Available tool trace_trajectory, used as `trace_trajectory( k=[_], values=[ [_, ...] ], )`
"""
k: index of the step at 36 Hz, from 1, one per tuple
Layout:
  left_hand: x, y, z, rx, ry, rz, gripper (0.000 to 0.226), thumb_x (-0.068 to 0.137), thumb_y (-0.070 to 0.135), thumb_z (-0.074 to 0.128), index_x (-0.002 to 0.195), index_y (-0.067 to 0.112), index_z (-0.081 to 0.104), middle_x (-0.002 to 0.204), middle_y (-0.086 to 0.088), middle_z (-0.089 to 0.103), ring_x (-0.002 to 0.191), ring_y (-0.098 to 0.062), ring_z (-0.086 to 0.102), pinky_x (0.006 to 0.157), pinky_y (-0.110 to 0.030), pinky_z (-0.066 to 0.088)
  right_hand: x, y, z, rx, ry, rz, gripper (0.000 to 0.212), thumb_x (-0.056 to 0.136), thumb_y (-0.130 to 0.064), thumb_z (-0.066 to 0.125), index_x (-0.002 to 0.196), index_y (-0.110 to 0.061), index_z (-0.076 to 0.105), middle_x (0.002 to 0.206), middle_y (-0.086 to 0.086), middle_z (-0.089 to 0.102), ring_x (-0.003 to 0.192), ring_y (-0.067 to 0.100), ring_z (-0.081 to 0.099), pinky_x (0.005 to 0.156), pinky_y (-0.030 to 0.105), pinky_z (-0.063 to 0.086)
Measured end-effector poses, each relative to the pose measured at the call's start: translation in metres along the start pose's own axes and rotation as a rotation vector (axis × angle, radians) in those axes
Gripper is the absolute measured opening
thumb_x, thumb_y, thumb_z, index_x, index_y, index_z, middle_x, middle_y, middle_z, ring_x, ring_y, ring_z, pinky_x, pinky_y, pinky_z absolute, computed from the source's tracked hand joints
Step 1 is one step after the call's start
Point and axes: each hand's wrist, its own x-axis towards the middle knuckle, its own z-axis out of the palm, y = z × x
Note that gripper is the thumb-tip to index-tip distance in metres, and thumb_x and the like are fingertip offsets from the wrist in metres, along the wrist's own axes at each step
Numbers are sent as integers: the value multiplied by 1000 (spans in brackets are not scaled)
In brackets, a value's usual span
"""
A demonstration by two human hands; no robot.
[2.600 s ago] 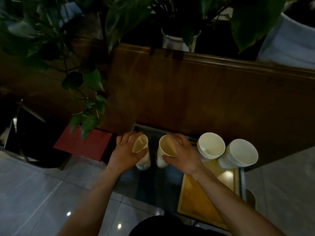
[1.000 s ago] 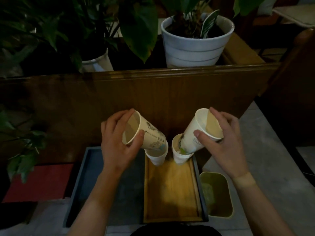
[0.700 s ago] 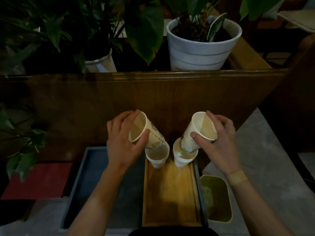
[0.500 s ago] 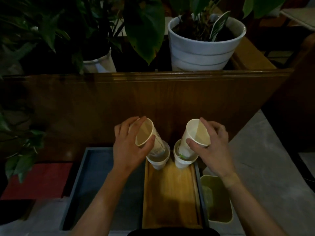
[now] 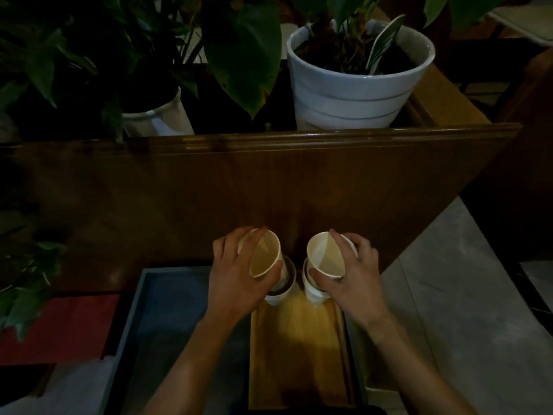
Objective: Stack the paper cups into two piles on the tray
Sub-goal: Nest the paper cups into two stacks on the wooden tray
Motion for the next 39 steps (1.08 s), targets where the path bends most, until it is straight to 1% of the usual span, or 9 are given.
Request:
trace_trajectory(
  k=[3, 7, 10, 13, 17, 19, 27, 34, 39],
  values=[
    [-1, 0, 6, 4, -23, 3, 71, 76, 64, 54, 137, 28, 46, 136, -2, 48, 122, -25, 38, 81, -38, 50, -1, 4, 4, -9, -20, 3, 86, 75, -65, 62, 147, -34, 26, 142, -7, 23, 125, 17, 21, 92, 37, 40],
    [-2, 1, 12, 11, -56, 4, 73, 75, 65, 54, 138, 31, 42, 138, -1, 47, 123, -25, 38, 84, -39, 50, -3, 10, 11, -33, -31, -4, 86, 75, -67, 58, 147, -35, 25, 141, -9, 22, 124, 17, 24, 93, 39, 44],
    [-2, 1, 16, 12, -75, -9, 73, 75, 66, 54, 137, 30, 42, 138, -2, 47, 123, -27, 39, 86, -40, 49, -4, 14, 16, -43, -30, -17, 86, 73, -71, 52, 146, -36, 25, 141, -8, 23, 122, 16, 25, 92, 37, 42],
    [-4, 1, 20, 23, -99, 8, 73, 75, 67, 55, 137, 31, 39, 138, -3, 48, 124, -28, 40, 88, -39, 48, -5, 17, 20, -47, -38, -26, 84, 75, -67, 56, 147, -36, 25, 142, -6, 24, 120, 17, 26, 92, 38, 43],
    [-7, -1, 26, 33, -127, 7, 76, 74, 67, 58, 137, 35, 34, 139, -3, 45, 125, -26, 39, 91, -37, 45, -6, 19, 24, -51, -51, -32, 86, 74, -70, 51, 148, -35, 24, 143, -5, 25, 121, 18, 24, 93, 37, 40],
    [-8, -2, 29, 27, -139, 1, 76, 73, 67, 59, 138, 36, 33, 139, -2, 44, 124, -25, 38, 91, -39, 47, -7, 20, 26, -42, -58, -35, 86, 75, -69, 52, 148, -36, 22, 143, -6, 24, 123, 19, 23, 95, 37, 39],
    [-12, -6, 38, -7, -193, -29, 76, 74, 67, 55, 139, 40, 27, 140, -3, 41, 126, -24, 37, 95, -42, 46, -9, 28, 32, 6, -81, -34, 87, 75, -68, 58, 148, -40, 19, 146, -9, 22, 124, 18, 24, 94, 40, 41],
    [-16, -11, 47, -27, -239, -60, 77, 74, 72, 52, 140, 46, 20, 141, 0, 35, 126, -21, 34, 99, -43, 44, -10, 32, 36, 15, -87, -34, 88, 74, -72, 54, 148, -43, 17, 147, -11, 19, 125, 17, 23, 95, 40, 43],
    [-16, -13, 50, 0, -294, -70, 80, 73, 78, 44, 142, 43, 21, 144, 1, 30, 129, -21, 31, 103, -46, 43, -12, 33, 37, 30, -94, -36, 87, 74, -75, 51, 147, -44, 15, 148, -12, 18, 126, 14, 23, 95, 40, 43]
  ],
)
